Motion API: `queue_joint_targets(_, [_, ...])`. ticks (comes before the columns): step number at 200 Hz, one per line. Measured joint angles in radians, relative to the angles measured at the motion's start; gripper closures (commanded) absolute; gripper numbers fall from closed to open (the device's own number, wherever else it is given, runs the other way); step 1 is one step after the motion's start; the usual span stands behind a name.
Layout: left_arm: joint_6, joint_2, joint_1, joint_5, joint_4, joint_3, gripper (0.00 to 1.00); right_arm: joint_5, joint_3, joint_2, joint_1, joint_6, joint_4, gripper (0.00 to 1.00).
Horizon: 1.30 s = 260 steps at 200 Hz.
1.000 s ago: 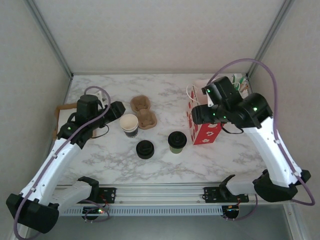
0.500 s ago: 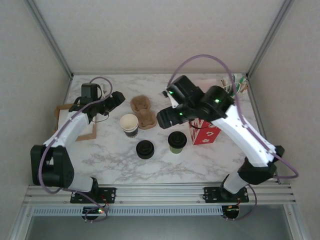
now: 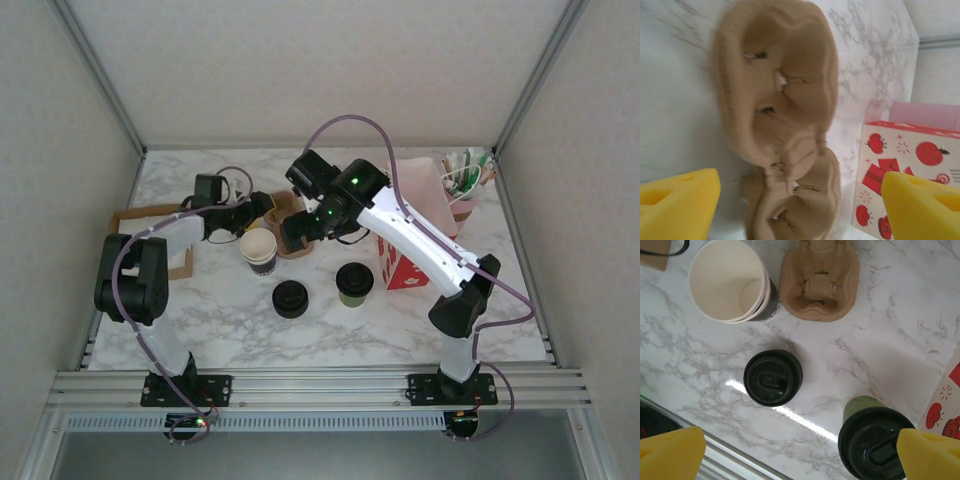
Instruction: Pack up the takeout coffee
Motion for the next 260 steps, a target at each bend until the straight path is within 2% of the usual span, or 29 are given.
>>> queue_joint_targets(46, [-0.027, 0.049, -0.077, 0.026, 0.08, 0.0, 0.16, 0.003, -0.001, 0.005, -0.047, 0.032, 0.01, 0.01])
queue_joint_targets(140, [-0.043, 0.069, -0.141, 0.044, 0.127, 0.008, 0.16, 0.008, -0.085, 0.005, -0.093, 0.062, 0.04, 0.01])
queue_joint_targets(175, [-0.032, 0.077, -0.134, 0.056, 0.107, 0.031, 0.15, 0.008, -0.104, -0.003, -0.103, 0.069, 0.06, 0.01])
queue_joint_targets(217, [-0.009, 0.06, -0.079, 0.059, 0.031, 0.078, 0.14, 0.008, -0.146, -0.021, -0.118, 0.079, 0.086, 0.01])
queue_joint_targets(260, [0.04, 0.066, -0.035, 0.031, -0.088, 0.286, 0.14, 0.008, -0.165, -0.021, -0.13, 0.088, 0.108, 0.01])
